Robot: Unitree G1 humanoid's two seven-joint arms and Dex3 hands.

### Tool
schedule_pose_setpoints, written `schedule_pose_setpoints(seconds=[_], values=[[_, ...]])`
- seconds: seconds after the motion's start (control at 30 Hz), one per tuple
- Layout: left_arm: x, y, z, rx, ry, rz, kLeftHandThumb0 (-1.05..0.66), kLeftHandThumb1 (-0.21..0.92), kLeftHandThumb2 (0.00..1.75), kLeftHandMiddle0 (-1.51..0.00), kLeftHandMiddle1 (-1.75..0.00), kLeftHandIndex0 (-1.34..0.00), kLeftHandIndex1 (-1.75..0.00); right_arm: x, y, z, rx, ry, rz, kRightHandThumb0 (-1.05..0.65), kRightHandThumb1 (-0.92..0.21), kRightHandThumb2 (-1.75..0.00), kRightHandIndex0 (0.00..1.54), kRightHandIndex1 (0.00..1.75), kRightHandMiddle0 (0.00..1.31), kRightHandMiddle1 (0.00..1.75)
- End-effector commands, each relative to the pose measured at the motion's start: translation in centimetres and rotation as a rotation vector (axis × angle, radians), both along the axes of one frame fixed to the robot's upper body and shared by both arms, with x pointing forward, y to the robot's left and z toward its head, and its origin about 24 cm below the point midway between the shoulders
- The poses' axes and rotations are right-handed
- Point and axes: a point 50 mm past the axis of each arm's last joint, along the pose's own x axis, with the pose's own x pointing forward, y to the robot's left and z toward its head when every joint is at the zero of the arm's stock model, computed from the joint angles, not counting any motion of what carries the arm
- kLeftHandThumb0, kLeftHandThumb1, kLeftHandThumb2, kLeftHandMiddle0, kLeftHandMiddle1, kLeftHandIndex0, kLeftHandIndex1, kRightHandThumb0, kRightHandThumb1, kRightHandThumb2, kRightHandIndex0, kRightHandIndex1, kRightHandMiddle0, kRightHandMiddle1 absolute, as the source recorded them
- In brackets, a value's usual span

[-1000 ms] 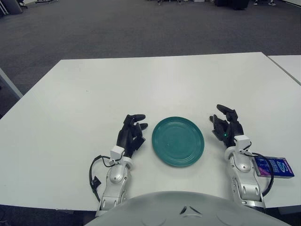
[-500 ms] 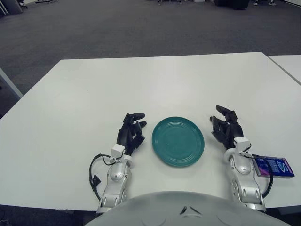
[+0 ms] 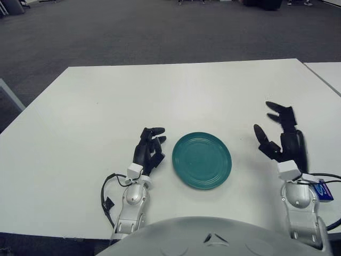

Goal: Put the gum into the plate.

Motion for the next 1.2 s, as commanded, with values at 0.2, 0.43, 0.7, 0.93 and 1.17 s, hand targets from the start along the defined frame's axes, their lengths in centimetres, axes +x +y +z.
schedule_pose_setpoints(seconds=[0.2, 0.43, 0.7, 0.93, 1.17], values=[[-0.4, -0.6, -0.8, -0.014, 0.053, 0.011, -0.63, 0.92, 0.93, -0.36, -1.04, -0.34, -1.23, -2.3, -1.1, 0.8, -0.401, 0.033, -0.03, -0.78, -0.92, -0.53, 0.31, 0.63, 0.0, 1.03], [-0.4, -0.5, -0.7, -0.021, 0.048, 0.011, -0.65, 0.92, 0.94, -0.34, -1.04, -0.33, -1.24, -3.6, -1.0, 0.8, -0.471, 0.095, -0.062, -0.79, -0.92, -0.5, 0.28, 0.64, 0.0, 0.98], [-0.2, -0.1, -0.8, -0.032, 0.055, 0.009, -0.66, 0.92, 0.94, -0.33, -1.04, -0.31, -1.24, -4.9, -1.9, -0.3, -0.5, 0.183, -0.112, -0.81, -0.92, -0.56, 0.25, 0.64, 0.0, 0.94], [-0.2, 0.4, -1.0, -0.05, 0.06, 0.014, -0.65, 0.92, 0.93, -0.34, -1.04, -0.31, -1.25, -6.4, -3.0, -2.0, -0.501, 0.253, -0.156, -0.83, -0.92, -0.6, 0.27, 0.63, 0.0, 0.91], [-0.2, 0.7, -1.0, -0.057, 0.06, 0.014, -0.64, 0.92, 0.92, -0.34, -1.03, -0.34, -1.26, -8.0, -4.1, -2.9, -0.52, 0.298, -0.224, -0.84, -0.92, -0.56, 0.31, 0.59, 0.0, 0.89]])
